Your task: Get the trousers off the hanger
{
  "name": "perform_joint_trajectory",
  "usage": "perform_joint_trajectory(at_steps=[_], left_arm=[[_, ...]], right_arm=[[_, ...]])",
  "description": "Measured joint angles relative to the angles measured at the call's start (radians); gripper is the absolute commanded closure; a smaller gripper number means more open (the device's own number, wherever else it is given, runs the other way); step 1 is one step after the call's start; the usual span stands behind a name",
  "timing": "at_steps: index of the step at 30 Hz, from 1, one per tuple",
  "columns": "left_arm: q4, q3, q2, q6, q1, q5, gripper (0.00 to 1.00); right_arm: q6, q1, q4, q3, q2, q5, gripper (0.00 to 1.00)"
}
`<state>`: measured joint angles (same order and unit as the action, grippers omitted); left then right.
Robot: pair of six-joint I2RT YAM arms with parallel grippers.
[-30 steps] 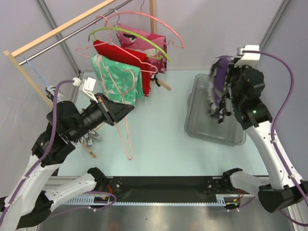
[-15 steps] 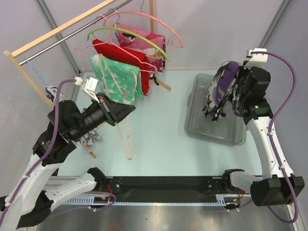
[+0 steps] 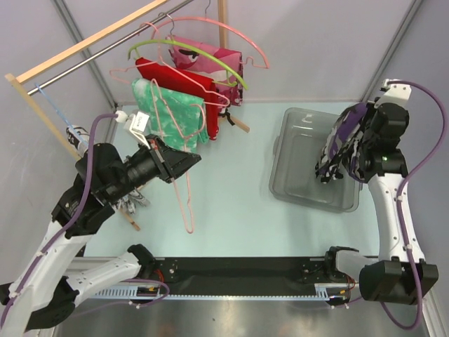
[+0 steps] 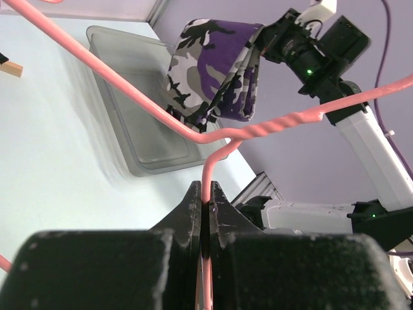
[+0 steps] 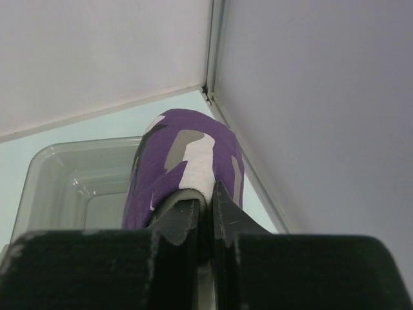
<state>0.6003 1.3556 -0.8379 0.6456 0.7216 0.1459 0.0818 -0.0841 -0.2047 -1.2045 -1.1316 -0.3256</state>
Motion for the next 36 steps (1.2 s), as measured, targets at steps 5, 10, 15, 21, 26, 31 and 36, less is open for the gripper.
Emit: perform_joint_trajectory(at_steps=[5, 10, 15, 21, 26, 31, 36], left_arm=[[0.000, -0.001, -0.001, 0.000, 0.000, 0.013, 1.00], [0.000, -0.002, 0.002, 0.000, 0.000, 0.015, 0.99], [0.001, -0.002, 0.008, 0.000, 0.000, 0.014, 1.00], [0.002, -0.002, 0.014, 0.004, 0.000, 0.014, 1.00], [0.006, -0.002, 0.016, 0.009, 0.000, 0.010, 1.00], [0.008, -0.002, 0.017, 0.022, 0.000, -0.005, 1.00], [0.008, -0.012, 0.030, 0.041, 0.000, -0.039, 1.00]], right_arm=[[0.005, 0.014, 0.015, 0.003, 0.040, 0.002, 1.00], [0.045, 0.148, 0.106, 0.067, -0.028, -0.046, 1.00], [0.064, 0.278, 0.140, 0.079, -0.235, -0.115, 1.00], [0.046, 0.423, 0.158, 0.082, -0.346, -0.155, 0.92], [-0.016, 0.450, 0.121, 0.021, -0.413, -0.162, 0.61], [-0.121, 0.471, -0.116, -0.160, -0.487, -0.175, 0.27], [-0.204, 0.495, -0.357, -0.295, -0.474, -0.213, 0.13]])
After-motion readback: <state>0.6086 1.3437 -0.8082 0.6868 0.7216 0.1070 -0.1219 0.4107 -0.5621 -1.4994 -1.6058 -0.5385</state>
